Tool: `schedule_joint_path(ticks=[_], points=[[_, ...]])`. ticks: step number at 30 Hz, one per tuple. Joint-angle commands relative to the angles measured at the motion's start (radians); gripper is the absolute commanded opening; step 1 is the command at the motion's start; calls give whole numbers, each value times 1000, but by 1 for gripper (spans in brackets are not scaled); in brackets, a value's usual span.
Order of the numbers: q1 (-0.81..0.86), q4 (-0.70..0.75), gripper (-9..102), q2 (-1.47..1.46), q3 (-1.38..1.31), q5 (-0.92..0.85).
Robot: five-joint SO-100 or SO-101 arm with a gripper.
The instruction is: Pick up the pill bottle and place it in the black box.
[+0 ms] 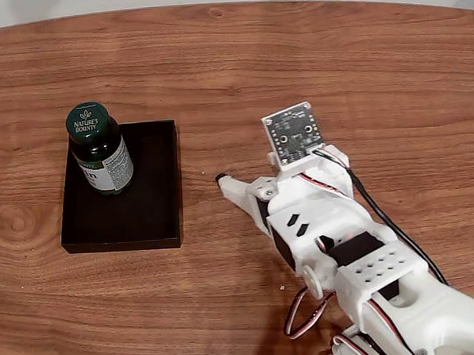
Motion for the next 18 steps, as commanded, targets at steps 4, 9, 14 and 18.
schedule_joint_path(ticks=[4, 9, 14, 18], points=[[25, 3, 21, 114, 51, -8], [44, 100, 18, 190, 81, -34], [54, 298, 13, 298, 84, -84], [52, 514, 8, 400, 91, -117]])
